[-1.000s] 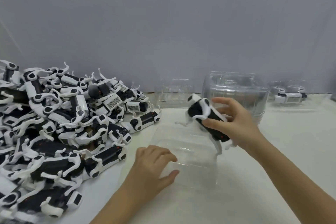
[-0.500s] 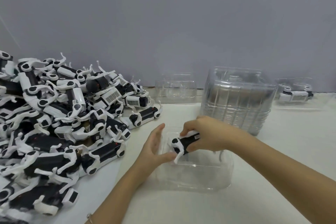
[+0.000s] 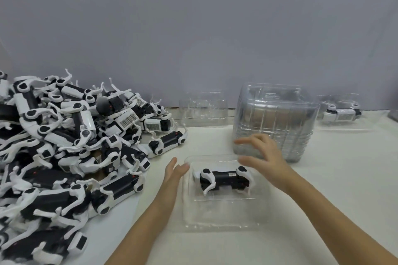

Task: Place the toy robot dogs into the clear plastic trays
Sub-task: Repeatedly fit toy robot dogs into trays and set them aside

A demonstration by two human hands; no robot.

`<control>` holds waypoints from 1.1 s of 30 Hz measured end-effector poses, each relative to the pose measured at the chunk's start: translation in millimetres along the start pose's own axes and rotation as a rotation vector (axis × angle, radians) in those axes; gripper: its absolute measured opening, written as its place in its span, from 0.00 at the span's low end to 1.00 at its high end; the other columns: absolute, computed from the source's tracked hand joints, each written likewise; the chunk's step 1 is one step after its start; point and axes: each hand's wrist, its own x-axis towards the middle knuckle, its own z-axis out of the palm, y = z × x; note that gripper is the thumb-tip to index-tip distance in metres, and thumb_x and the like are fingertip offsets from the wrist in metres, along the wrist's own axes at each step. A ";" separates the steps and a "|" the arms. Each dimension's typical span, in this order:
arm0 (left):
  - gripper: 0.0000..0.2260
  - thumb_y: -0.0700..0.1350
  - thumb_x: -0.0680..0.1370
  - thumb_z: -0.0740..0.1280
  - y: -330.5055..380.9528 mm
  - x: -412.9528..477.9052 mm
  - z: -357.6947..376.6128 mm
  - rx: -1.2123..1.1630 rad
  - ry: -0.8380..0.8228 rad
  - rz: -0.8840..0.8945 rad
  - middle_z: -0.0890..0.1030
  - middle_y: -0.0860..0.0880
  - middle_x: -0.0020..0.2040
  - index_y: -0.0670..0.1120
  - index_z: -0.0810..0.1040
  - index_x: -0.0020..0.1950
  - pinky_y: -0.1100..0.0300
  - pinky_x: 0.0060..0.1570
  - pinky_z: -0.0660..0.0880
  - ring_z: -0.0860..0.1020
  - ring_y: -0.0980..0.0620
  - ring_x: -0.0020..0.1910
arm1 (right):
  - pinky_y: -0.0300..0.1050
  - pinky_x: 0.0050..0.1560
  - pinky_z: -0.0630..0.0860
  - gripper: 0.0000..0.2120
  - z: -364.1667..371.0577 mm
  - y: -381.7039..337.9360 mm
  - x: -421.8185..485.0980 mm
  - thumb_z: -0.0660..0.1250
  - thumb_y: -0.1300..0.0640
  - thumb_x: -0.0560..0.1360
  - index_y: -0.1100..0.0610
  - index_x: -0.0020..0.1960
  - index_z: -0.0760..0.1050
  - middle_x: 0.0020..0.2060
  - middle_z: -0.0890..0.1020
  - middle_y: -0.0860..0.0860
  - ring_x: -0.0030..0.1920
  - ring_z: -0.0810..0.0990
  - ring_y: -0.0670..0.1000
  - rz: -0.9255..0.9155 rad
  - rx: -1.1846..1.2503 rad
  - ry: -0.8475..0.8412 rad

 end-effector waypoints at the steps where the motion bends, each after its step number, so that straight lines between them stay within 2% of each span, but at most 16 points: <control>1: 0.48 0.69 0.58 0.70 3.9 2.1 3.3 0.023 0.031 -0.030 0.65 0.53 0.76 0.56 0.62 0.76 0.46 0.75 0.56 0.62 0.49 0.75 | 0.43 0.62 0.61 0.25 -3.3 8.6 -7.3 0.65 0.34 0.63 0.33 0.60 0.70 0.61 0.69 0.39 0.65 0.65 0.45 0.090 0.177 0.067; 3: 0.45 0.62 0.66 0.73 9.6 -3.0 5.7 0.054 0.000 -0.052 0.66 0.47 0.74 0.42 0.63 0.76 0.49 0.73 0.59 0.63 0.43 0.75 | 0.46 0.65 0.65 0.29 -1.7 24.2 -18.6 0.69 0.37 0.71 0.41 0.69 0.67 0.67 0.71 0.44 0.68 0.68 0.49 0.239 0.248 0.127; 5: 0.41 0.59 0.64 0.75 11.3 -1.1 20.1 0.073 -0.076 -0.055 0.73 0.39 0.69 0.36 0.69 0.69 0.45 0.71 0.64 0.70 0.38 0.69 | 0.50 0.70 0.63 0.40 6.1 30.1 -26.7 0.68 0.30 0.67 0.43 0.74 0.62 0.71 0.68 0.42 0.70 0.69 0.50 0.341 0.222 0.004; 6: 0.39 0.59 0.60 0.76 12.9 4.0 28.4 0.085 -0.069 -0.064 0.79 0.44 0.63 0.41 0.73 0.65 0.44 0.65 0.69 0.76 0.43 0.64 | 0.50 0.71 0.62 0.43 9.8 28.1 -28.6 0.67 0.26 0.63 0.38 0.74 0.60 0.70 0.66 0.37 0.70 0.68 0.47 0.348 0.263 -0.073; 7: 0.33 0.57 0.57 0.76 14.9 0.1 31.8 0.070 -0.045 -0.026 0.83 0.56 0.54 0.50 0.74 0.60 0.50 0.57 0.74 0.80 0.57 0.55 | 0.48 0.69 0.63 0.41 12.9 22.5 -29.1 0.67 0.26 0.60 0.31 0.71 0.58 0.68 0.64 0.32 0.68 0.68 0.43 0.334 0.360 -0.123; 8: 0.29 0.55 0.58 0.77 15.7 0.6 32.1 0.027 -0.011 0.043 0.82 0.66 0.45 0.57 0.73 0.56 0.59 0.48 0.76 0.80 0.67 0.46 | 0.46 0.67 0.64 0.38 15.1 15.5 -28.7 0.68 0.27 0.59 0.25 0.66 0.58 0.67 0.64 0.29 0.66 0.69 0.39 0.298 0.481 -0.133; 9: 0.28 0.52 0.60 0.77 17.2 0.2 31.1 0.006 0.021 0.138 0.79 0.72 0.44 0.62 0.72 0.57 0.66 0.45 0.74 0.77 0.75 0.43 | 0.45 0.64 0.66 0.36 16.0 8.6 -27.8 0.70 0.29 0.58 0.22 0.63 0.58 0.68 0.63 0.29 0.65 0.69 0.37 0.267 0.572 -0.120; 12: 0.41 0.55 0.61 0.78 35.0 6.4 29.7 0.054 0.052 0.338 0.67 0.70 0.67 0.65 0.65 0.70 0.72 0.57 0.65 0.66 0.75 0.64 | 0.42 0.52 0.72 0.41 22.2 3.8 -16.6 0.74 0.33 0.57 0.17 0.63 0.55 0.71 0.62 0.32 0.68 0.70 0.42 0.157 0.738 -0.038; 14: 0.39 0.59 0.60 0.78 40.9 7.7 29.8 0.084 0.073 0.412 0.64 0.70 0.70 0.71 0.63 0.67 0.71 0.63 0.63 0.62 0.72 0.69 | 0.42 0.51 0.73 0.41 28.1 0.8 -10.0 0.75 0.34 0.58 0.18 0.64 0.57 0.72 0.64 0.34 0.68 0.72 0.45 0.113 0.764 0.042; 18: 0.36 0.56 0.67 0.78 31.0 12.3 29.9 0.146 0.072 0.437 0.62 0.69 0.72 0.74 0.61 0.65 0.65 0.70 0.60 0.60 0.73 0.70 | 0.59 0.62 0.75 0.33 37.8 5.3 -6.8 0.77 0.38 0.64 0.18 0.60 0.63 0.70 0.72 0.44 0.60 0.80 0.50 0.140 0.816 0.151; 20: 0.35 0.54 0.67 0.76 29.3 13.5 31.6 0.183 0.065 0.415 0.62 0.66 0.73 0.74 0.60 0.65 0.72 0.67 0.61 0.61 0.77 0.67 | 0.61 0.62 0.75 0.30 39.8 7.9 -8.2 0.74 0.40 0.64 0.20 0.60 0.64 0.66 0.76 0.44 0.54 0.84 0.50 0.158 0.812 0.173; 23: 0.34 0.53 0.67 0.75 30.7 13.0 36.2 0.215 0.085 0.402 0.63 0.64 0.72 0.73 0.60 0.65 0.83 0.54 0.62 0.62 0.81 0.63 | 0.53 0.55 0.78 0.29 39.8 13.3 -7.9 0.72 0.42 0.65 0.25 0.61 0.67 0.57 0.81 0.38 0.51 0.85 0.49 0.161 0.793 0.185; 25: 0.35 0.51 0.70 0.75 34.0 10.0 39.8 0.237 0.106 0.409 0.63 0.63 0.73 0.71 0.59 0.67 0.80 0.58 0.62 0.62 0.74 0.68 | 0.52 0.54 0.78 0.28 38.2 14.4 -6.9 0.73 0.43 0.65 0.28 0.62 0.68 0.51 0.83 0.35 0.50 0.85 0.49 0.171 0.817 0.190; 27: 0.39 0.54 0.69 0.75 43.1 2.8 44.6 0.282 0.124 0.419 0.61 0.68 0.73 0.67 0.57 0.73 0.69 0.67 0.60 0.59 0.68 0.73 | 0.54 0.55 0.79 0.29 36.2 14.7 -5.9 0.77 0.44 0.67 0.29 0.63 0.69 0.53 0.83 0.39 0.52 0.85 0.53 0.185 0.875 0.171; 30: 0.45 0.67 0.65 0.73 72.5 -15.0 50.0 0.338 0.084 0.442 0.59 0.81 0.64 0.65 0.55 0.76 0.68 0.65 0.59 0.59 0.79 0.66 | 0.58 0.48 0.81 0.28 33.2 15.2 -5.4 0.74 0.47 0.67 0.35 0.65 0.71 0.60 0.82 0.48 0.54 0.84 0.61 0.270 1.140 0.047; 33: 0.31 0.65 0.68 0.69 102.1 -33.2 45.2 0.136 -0.033 0.566 0.72 0.66 0.69 0.62 0.70 0.70 0.59 0.68 0.65 0.68 0.66 0.69 | 0.58 0.49 0.80 0.22 36.9 13.3 -9.4 0.72 0.47 0.72 0.52 0.64 0.78 0.59 0.82 0.58 0.52 0.82 0.65 0.360 1.455 -0.136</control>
